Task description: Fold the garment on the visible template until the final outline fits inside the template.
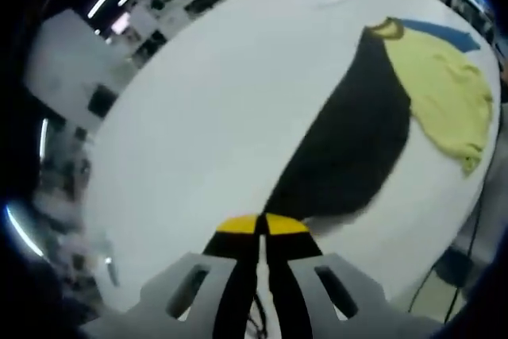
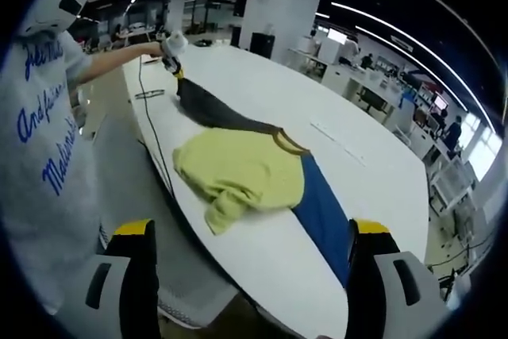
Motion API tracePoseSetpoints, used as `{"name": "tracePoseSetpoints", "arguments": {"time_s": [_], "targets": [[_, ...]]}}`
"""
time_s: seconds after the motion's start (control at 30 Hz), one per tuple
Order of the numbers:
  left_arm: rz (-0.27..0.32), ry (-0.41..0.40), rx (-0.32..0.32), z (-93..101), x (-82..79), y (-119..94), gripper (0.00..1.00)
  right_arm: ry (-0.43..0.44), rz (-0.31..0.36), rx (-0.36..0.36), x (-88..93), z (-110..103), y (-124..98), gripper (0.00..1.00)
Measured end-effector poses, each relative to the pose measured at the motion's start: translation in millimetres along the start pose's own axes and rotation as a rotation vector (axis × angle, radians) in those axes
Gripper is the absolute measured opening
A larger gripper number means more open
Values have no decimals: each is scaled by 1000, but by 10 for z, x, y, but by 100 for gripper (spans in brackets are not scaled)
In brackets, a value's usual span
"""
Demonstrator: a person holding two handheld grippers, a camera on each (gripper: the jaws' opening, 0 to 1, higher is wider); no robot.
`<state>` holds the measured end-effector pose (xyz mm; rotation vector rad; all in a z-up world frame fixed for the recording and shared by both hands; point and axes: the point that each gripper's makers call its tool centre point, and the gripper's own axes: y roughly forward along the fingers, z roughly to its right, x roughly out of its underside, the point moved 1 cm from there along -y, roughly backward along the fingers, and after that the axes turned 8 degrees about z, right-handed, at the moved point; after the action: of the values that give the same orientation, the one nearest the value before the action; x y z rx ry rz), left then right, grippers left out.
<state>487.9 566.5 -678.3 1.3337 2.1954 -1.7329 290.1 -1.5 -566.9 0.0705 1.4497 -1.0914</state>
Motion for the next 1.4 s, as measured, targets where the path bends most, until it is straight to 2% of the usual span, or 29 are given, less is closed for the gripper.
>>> {"name": "tracePoseSetpoints", "arguments": {"time_s": [0.23, 0.43, 0.53, 0.8, 1.07, 1.2, 1.27, 1.33, 1.4], "targets": [[-47, 3, 36, -76, 48, 256, 0, 25, -13, 13, 26, -21, 5, 100], [-122, 18, 78, -138, 136, 472, 0, 44, -32, 18, 65, -44, 20, 100], [-135, 22, 88, -173, 140, 596, 0, 56, -41, 23, 82, -46, 19, 100], [-190, 72, 112, -129, 219, 854, 0, 89, -62, 38, 140, -50, 36, 100], [-215, 73, 142, -63, 316, 926, 0, 110, -77, 38, 181, -67, 56, 100], [-196, 149, 156, -46, 307, 927, 0, 112, -81, 33, 175, -75, 81, 100], [-203, 159, 155, -33, 325, 913, 4, 110, -82, 30, 168, -79, 93, 100], [-209, 162, 160, -36, 347, 899, 15, 106, -79, 26, 146, -83, 106, 100], [-216, 167, 157, -36, 385, 887, 21, 106, -75, 25, 130, -83, 115, 100]]}}
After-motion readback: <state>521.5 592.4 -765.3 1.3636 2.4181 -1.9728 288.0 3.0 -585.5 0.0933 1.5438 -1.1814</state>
